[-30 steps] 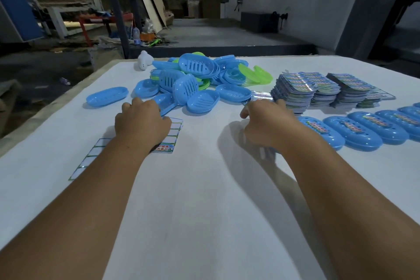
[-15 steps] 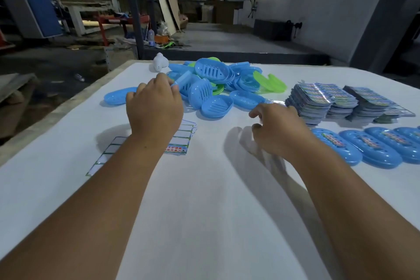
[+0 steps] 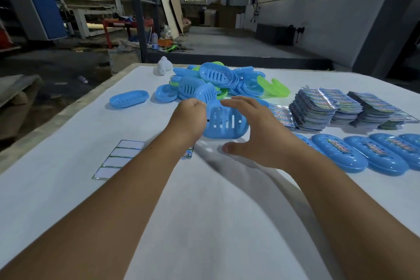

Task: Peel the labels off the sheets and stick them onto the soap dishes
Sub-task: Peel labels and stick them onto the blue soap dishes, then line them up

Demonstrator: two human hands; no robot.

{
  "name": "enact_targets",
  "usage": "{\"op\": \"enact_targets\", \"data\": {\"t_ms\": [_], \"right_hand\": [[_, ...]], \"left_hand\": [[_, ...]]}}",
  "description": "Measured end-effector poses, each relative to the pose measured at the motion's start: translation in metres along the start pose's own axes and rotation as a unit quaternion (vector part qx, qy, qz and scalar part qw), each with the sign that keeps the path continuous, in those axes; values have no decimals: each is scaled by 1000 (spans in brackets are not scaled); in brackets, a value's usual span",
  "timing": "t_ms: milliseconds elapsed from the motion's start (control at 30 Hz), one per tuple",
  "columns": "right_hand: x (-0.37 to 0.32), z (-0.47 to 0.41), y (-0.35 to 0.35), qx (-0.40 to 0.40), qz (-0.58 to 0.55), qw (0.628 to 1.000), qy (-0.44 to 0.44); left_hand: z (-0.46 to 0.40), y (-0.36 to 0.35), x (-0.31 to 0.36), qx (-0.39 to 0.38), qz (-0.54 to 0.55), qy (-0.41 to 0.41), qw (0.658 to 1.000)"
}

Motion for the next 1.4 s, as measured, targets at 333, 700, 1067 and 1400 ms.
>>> {"op": "enact_targets", "data": {"t_ms": [333,700,1067,1400], "right_hand": [[14,-3,1,6,72,997,-37],[15,-1,-4,-25,87,995,-33],[35,3,-13,-111,103,983,-104],[35,3,-16,-113,104,983,-103]], "left_hand": [[7,-7,-9,-28,-3,46,999],[11,-1,-7,-19,-137,5,990],[2,27,-18,-57,-482,8,874],[4,31,-20,-54,-348,42,935]]}}
Point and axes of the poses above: each hand's wrist, its own z-axis away from the middle knuckle, its own y-axis out of the back of the hand, x = y × z, the point moved 9 cm from there along -z, towards the middle knuckle, and after that the axes turned 6 degrees about -y, right-handed, at the moved point
